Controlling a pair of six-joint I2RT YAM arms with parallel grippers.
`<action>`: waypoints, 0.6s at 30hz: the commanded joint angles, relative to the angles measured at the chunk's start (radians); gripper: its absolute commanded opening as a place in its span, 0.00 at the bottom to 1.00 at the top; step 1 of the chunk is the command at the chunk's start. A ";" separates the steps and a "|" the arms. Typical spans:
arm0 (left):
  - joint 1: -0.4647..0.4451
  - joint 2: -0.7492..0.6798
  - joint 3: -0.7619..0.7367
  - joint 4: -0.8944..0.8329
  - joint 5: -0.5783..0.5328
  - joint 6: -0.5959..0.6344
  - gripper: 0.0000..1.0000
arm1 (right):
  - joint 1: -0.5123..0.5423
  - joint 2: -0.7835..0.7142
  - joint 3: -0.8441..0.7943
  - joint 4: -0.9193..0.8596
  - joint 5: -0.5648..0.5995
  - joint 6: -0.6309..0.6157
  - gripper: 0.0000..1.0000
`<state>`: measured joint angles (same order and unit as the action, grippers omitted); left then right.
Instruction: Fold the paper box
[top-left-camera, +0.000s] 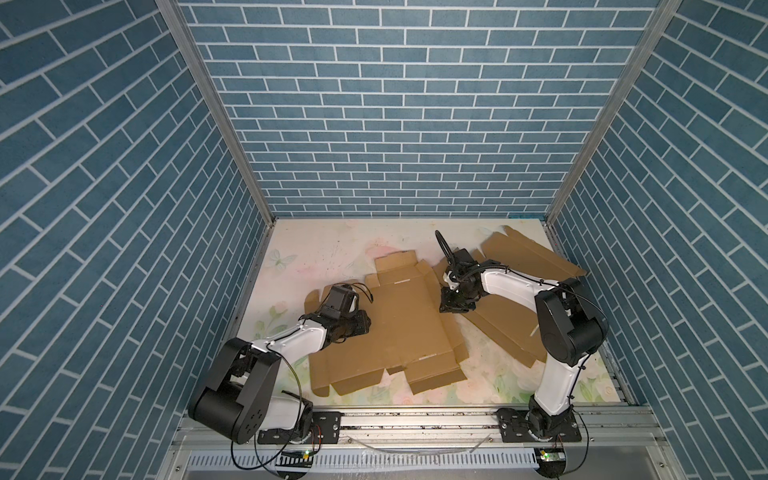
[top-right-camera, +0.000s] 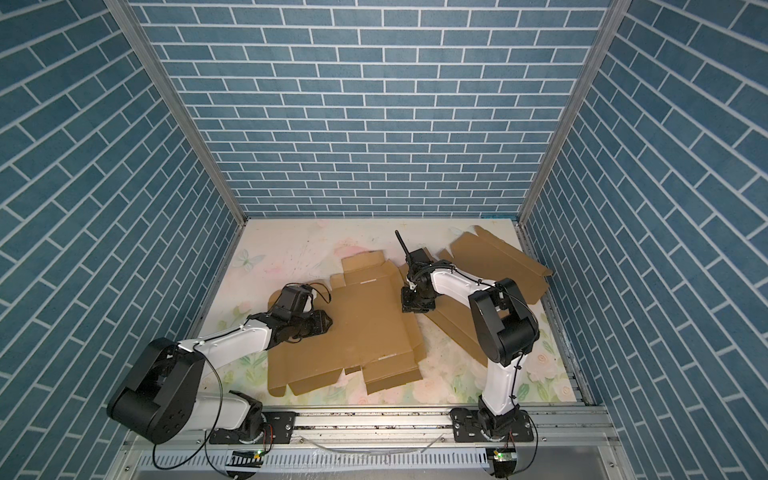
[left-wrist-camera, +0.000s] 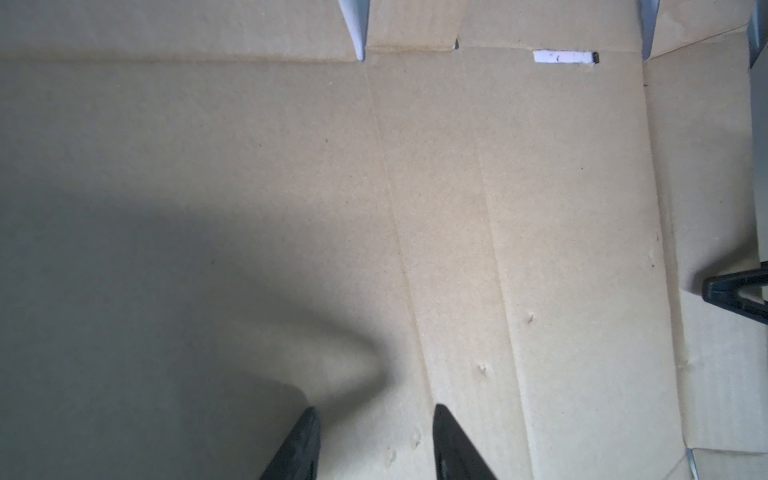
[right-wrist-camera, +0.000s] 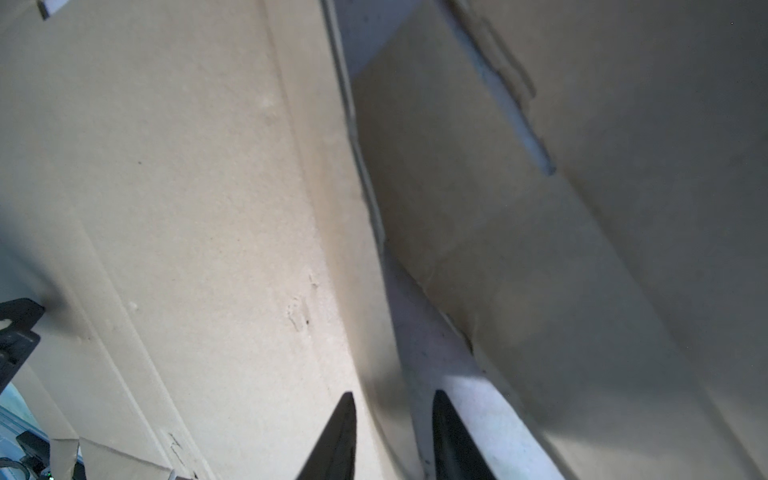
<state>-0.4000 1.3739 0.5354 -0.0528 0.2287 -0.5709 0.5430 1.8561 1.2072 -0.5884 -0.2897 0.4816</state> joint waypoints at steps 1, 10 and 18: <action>-0.007 0.001 -0.023 -0.001 -0.004 -0.012 0.45 | 0.001 -0.023 -0.042 0.034 -0.020 0.037 0.25; 0.006 -0.210 0.181 -0.332 -0.058 0.071 0.47 | 0.072 -0.070 0.223 -0.360 0.226 -0.227 0.00; 0.164 -0.324 0.414 -0.515 0.000 0.149 0.50 | 0.133 -0.051 0.548 -0.603 0.608 -0.534 0.00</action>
<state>-0.2733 1.0428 0.9199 -0.4297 0.2077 -0.4675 0.6464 1.8107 1.6459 -1.0451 0.0906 0.1505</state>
